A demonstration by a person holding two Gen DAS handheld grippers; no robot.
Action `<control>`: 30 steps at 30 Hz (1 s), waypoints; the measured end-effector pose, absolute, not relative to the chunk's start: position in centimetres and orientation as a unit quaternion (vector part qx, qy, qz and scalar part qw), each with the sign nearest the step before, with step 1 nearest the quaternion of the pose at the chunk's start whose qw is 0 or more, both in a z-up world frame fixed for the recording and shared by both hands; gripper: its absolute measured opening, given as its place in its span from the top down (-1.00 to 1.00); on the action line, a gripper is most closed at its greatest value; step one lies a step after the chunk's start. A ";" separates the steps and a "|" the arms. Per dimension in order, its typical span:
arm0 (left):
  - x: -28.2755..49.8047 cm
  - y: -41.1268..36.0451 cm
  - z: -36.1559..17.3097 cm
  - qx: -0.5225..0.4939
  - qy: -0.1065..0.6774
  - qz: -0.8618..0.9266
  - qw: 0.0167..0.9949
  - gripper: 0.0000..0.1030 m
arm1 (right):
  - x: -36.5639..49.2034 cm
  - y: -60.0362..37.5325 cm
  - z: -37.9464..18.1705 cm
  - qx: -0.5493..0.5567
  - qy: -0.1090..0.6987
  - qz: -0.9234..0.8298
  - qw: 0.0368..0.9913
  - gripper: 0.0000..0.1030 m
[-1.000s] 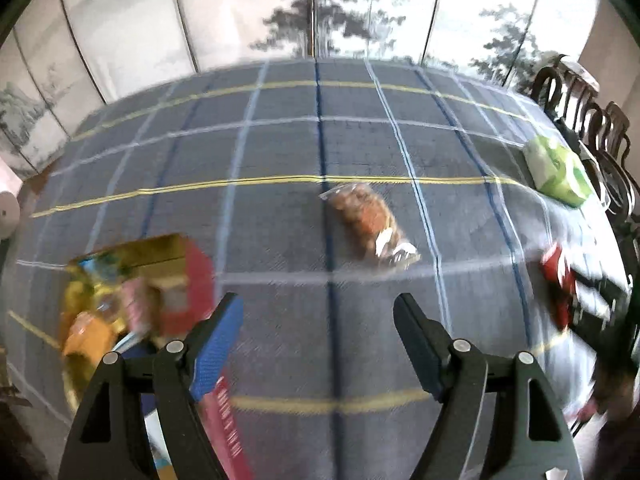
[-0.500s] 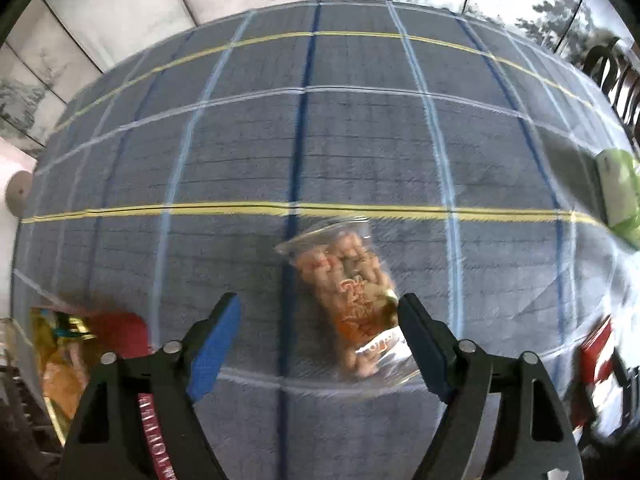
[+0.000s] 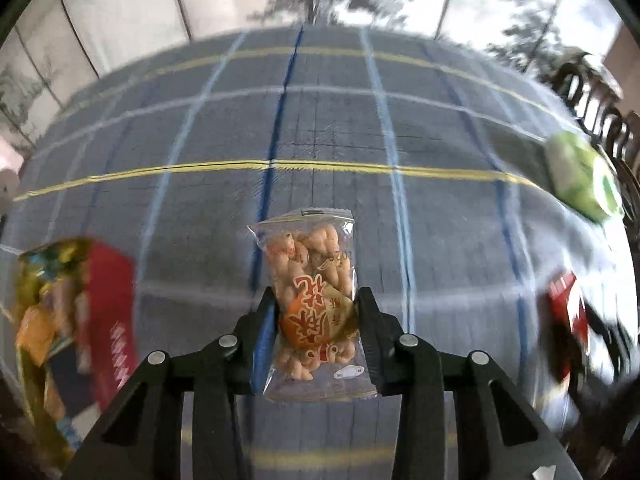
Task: Organize snacks
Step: 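Grasp the clear bag of puffed snacks with the left tool while the right holds the red packet, then carry the clear puffed-snack bag into the gold tray and open the left tool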
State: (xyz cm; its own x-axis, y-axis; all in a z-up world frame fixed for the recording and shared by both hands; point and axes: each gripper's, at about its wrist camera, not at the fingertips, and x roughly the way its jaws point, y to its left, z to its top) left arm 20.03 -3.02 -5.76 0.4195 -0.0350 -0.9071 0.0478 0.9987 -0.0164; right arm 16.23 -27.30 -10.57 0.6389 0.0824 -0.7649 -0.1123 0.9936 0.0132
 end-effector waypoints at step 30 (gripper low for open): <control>3.4 9.5 -0.3 -0.025 0.459 0.045 0.887 0.32 | 14.9 -20.5 -10.5 0.071 0.411 0.031 0.908 0.12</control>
